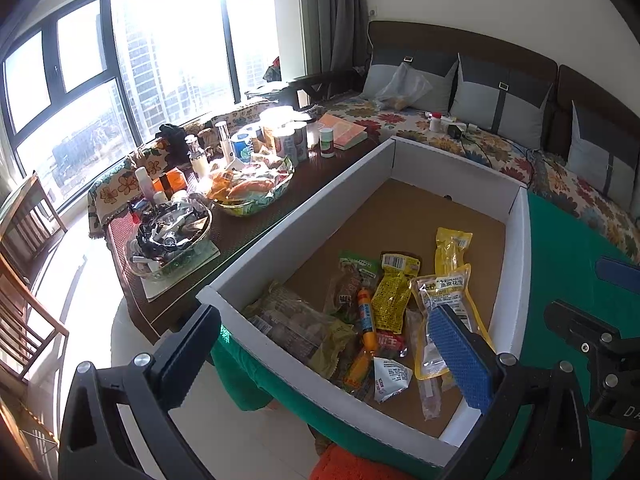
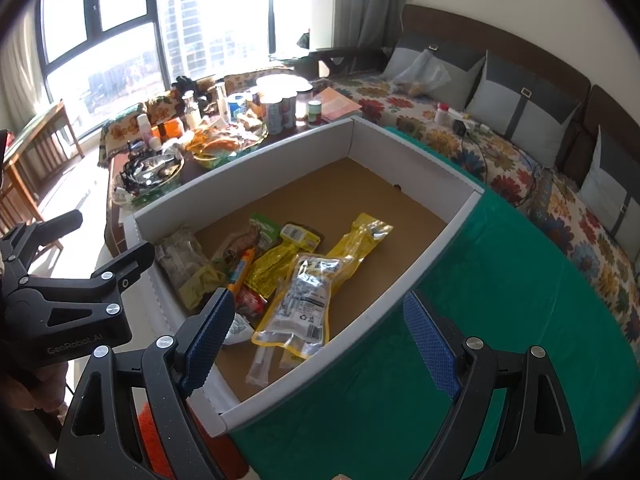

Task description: Organize snacks

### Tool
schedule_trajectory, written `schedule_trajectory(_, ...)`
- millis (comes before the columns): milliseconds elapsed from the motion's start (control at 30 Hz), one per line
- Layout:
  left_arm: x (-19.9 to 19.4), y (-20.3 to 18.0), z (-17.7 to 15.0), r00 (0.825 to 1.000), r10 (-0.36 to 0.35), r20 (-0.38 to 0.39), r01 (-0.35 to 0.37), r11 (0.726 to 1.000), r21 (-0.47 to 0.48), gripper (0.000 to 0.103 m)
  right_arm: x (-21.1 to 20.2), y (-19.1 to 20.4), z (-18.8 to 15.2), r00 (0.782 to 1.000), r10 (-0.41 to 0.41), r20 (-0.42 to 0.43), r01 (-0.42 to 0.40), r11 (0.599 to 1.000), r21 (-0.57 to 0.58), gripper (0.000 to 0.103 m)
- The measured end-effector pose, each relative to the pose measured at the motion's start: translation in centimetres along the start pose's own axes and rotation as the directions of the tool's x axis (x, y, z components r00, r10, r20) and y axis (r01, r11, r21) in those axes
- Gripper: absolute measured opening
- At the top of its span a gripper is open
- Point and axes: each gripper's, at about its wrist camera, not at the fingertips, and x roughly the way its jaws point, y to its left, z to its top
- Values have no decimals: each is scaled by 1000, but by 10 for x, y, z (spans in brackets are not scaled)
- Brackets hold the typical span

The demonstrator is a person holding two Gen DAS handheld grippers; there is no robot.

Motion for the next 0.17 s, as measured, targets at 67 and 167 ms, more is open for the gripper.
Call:
schedule_trajectory(67,0,3,0,1000,-4,-2,4,1000,-22,103,0,0,0,1000,1,0,-1,1000,0,89)
schedule_trajectory(167,4,4,0,1000,-16,-16,16,999,-31,103,0,0,0,1000,2,-1,-2,1000,0,89)
